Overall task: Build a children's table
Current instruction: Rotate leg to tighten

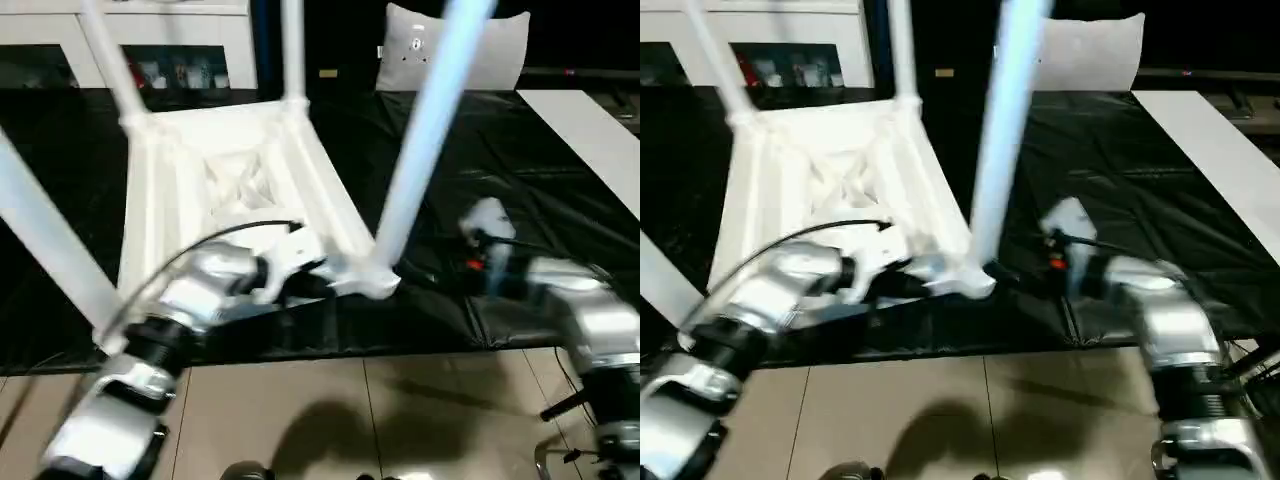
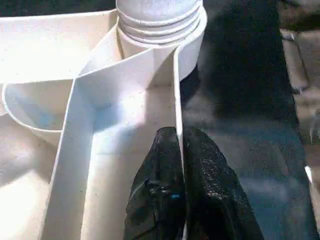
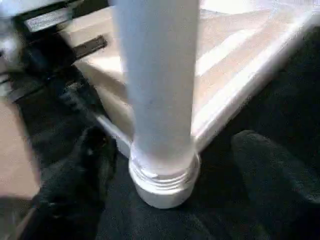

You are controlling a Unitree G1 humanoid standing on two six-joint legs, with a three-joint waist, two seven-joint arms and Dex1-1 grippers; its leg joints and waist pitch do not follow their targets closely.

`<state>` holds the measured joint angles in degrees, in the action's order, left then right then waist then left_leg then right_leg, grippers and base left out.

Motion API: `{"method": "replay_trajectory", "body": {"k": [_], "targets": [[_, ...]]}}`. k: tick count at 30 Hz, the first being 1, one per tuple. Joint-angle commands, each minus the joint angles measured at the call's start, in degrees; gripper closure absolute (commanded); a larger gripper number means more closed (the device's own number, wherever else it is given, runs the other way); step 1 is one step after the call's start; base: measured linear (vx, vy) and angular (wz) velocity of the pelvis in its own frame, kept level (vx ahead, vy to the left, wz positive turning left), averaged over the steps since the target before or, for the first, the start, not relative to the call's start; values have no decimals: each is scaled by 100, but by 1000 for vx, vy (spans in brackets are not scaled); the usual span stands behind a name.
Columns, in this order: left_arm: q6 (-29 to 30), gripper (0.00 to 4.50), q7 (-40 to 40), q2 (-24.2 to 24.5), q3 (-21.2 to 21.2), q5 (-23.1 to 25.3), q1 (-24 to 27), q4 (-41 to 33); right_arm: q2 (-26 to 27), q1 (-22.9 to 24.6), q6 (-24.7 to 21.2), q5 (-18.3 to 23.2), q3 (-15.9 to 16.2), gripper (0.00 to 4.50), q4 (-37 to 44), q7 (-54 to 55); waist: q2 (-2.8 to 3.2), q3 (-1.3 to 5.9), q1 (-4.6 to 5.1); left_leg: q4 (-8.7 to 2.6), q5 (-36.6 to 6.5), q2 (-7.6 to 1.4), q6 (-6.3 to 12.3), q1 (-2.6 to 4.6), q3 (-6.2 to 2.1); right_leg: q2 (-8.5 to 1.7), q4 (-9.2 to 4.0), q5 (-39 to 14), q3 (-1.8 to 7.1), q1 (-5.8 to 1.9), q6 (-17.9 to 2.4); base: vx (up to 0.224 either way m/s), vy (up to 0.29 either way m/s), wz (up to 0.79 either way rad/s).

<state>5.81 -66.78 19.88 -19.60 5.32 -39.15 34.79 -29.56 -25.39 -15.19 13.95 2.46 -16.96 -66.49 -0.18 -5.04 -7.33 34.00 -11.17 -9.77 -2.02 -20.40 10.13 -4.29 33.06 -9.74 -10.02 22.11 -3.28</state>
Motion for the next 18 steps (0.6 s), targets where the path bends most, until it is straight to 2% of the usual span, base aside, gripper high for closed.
{"method": "replay_trajectory", "body": {"k": [1, 3, 5, 6, 7, 12, 18], "targets": [[-327, 450, -544, 53, -461, 190, -56, 40, -137, -52, 196, 10, 237, 50, -26, -550, -26, 470, -17, -357, -758, -472, 533, 34, -174, -682, -468, -1748, 510, -364, -447, 0, 0, 0], [-483, 450, -739, 123, -534, 197, -95, 64, -185, -102, 187, 97, 313, 50, -68, -847, -33, 488, -63, -351, -680, -489, 547, 41, -176, -680, -448, -1669, 509, -354, -481, 0, 0, 0], [-632, 450, -972, 198, -620, 195, -114, 36, -238, -148, 73, 235, 378, 50, -76, -1183, -19, 505, -119, -348, -590, -526, 564, 52, -182, -683, -394, -1408, 521, -340, -603, 0, 0, 0], [-679, 450, -1063, 222, -660, 197, -120, 13, -256, -172, 55, 269, 410, 76, -90, -1308, -58, 504, -122, -347, -581, -529, 579, 51, -178, -687, -389, -1370, 523, -340, -629, 0, 0, 0], [-716, 450, -1147, 247, -702, 203, -119, -27, -262, -192, 47, 291, 446, 76, -101, -1412, -41, 503, -140, -343, -558, -523, 590, 41, -173, -692, -371, -1335, 525, -347, -665, 0, 0, 0], [-903, 450, -1451, 309, -811, 198, -112, -118, -228, -276, 25, 271, 667, 123, -204, -1749, -50, 494, -200, -349, -562, -531, 527, 53, -171, -705, -371, -1403, 531, -328, -687, 0, 0, 0], [-1003, 450, -1529, 309, -835, 169, -147, -59, -133, -330, 210, 210, 758, 178, -387, -1858, -53, 488, -208, -350, -632, -510, 455, 49, -166, -706, -409, -1665, 524, -336, -561, 0, 0, 0]]}}
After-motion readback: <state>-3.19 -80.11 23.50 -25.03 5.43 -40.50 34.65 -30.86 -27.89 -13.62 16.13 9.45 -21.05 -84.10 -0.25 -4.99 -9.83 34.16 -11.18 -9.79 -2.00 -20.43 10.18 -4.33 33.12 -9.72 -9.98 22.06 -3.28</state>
